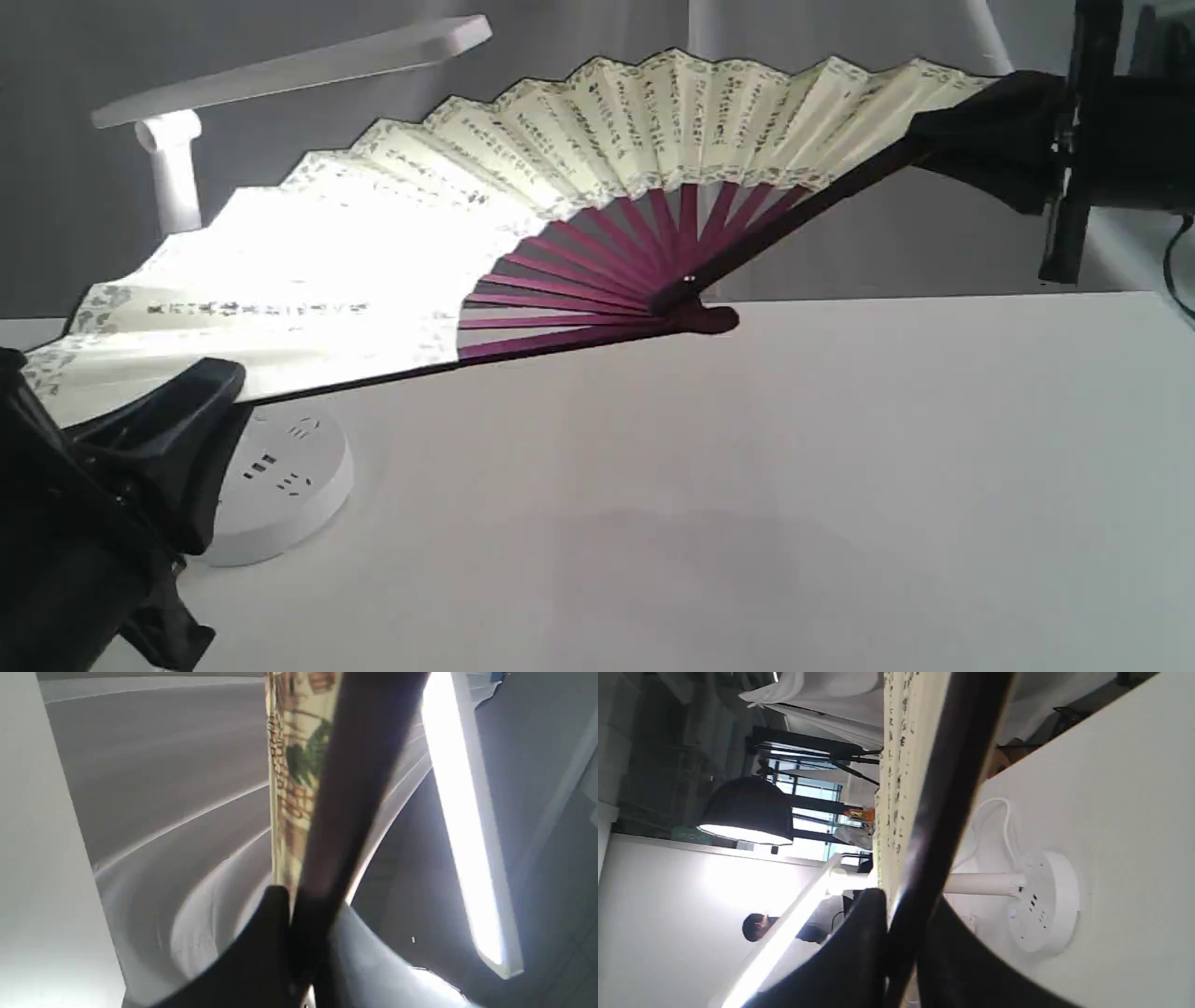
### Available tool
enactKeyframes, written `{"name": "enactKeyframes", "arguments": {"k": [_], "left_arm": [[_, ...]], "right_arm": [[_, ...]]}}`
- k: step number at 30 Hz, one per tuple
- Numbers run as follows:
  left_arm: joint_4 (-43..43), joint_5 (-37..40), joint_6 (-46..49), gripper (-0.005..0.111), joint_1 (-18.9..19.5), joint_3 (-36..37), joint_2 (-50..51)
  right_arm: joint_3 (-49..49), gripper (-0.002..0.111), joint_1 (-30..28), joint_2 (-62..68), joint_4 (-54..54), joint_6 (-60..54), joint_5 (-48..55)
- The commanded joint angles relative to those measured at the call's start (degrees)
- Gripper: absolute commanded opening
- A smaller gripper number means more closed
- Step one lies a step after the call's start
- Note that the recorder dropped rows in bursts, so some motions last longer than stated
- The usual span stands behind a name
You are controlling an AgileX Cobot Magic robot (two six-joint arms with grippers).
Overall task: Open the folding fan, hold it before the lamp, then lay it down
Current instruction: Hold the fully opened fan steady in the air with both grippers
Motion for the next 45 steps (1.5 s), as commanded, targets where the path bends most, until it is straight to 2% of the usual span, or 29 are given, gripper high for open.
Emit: {"name": "enactKeyframes", "arguments": {"k": [1,22,26,31,45], "left_arm": [[-2.8,-4.2,-1.7,0.000,0.6,0.1,-2.8],[-3.6,-4.2,-1.5,0.000,0.6,0.1,-3.9],[-3.4,-4.2,0.2,0.000,0.6,0.1,-3.9],[-3.4,-0.3,1.0,0.000,0.6,-0.1,-3.9],[-3.6,0.5,0.2,0.000,0.6,-0.1,0.4]], "right_arm": [[0.1,0.001,-0.7,-1.6,2.1,-3.0,-3.0],[0.1,0.001,-0.7,-2.8,1.9,-3.0,-3.0],[0.1,0.001,-0.7,-2.8,0.3,-3.1,-3.0],[0.1,0.001,-0.7,-2.8,-1.5,-3.1,-3.0],[0.1,0.001,-0.8,-2.6,-8.9,-1.5,-3.3]]}}
